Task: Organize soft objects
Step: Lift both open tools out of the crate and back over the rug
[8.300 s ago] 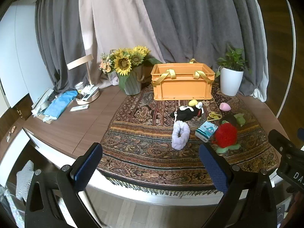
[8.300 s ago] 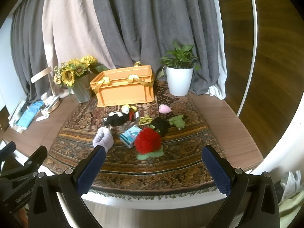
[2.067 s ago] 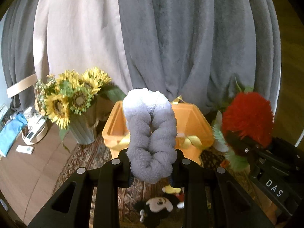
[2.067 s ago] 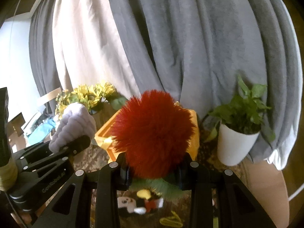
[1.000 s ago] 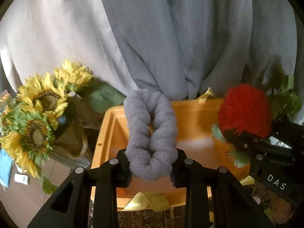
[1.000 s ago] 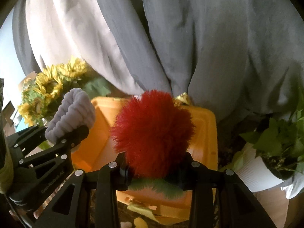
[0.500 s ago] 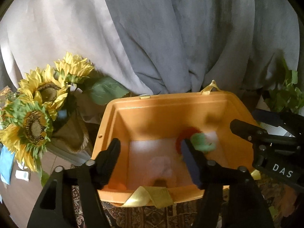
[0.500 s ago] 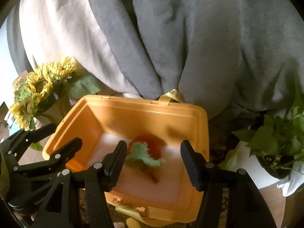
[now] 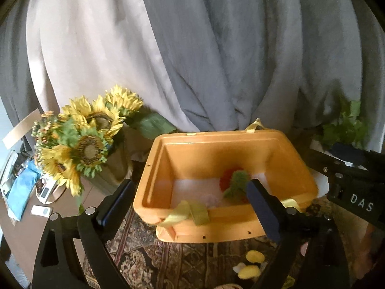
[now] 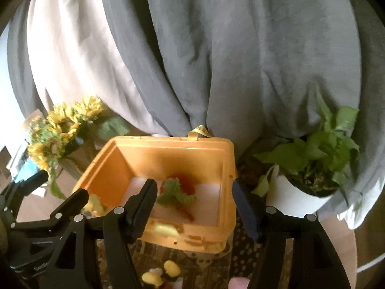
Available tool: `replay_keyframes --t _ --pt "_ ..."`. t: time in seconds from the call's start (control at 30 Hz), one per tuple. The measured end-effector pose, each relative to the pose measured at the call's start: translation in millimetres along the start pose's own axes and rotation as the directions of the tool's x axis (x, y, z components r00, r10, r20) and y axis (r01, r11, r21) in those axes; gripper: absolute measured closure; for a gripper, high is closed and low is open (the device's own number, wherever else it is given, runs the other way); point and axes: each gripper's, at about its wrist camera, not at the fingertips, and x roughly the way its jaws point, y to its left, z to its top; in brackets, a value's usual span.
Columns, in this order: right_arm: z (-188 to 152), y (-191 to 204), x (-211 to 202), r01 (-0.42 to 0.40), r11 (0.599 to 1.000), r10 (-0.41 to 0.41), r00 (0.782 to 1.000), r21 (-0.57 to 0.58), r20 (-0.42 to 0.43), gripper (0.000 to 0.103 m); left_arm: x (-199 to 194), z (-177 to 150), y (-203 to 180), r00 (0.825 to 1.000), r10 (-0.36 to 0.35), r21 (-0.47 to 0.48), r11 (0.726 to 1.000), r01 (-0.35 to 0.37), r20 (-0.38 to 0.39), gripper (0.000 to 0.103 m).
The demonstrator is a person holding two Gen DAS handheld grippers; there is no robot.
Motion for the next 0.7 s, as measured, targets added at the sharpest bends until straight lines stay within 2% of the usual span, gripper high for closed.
replay_keyframes --t 0.4,0.7 --pt "-42 -6 -76 0.044 0.999 -0.045 0.997 0.019 0.062 0.037 -77 -33 -18 0.997 -0.021 0.055 0.998 0.017 0.070 0.008" --pt "-82 -3 -111 0.087 0.996 -0.089 0.993 0.025 0.080 0.037 -103 -68 -30 0.997 -0.073 0.081 0.994 0.070 0.034 0.008"
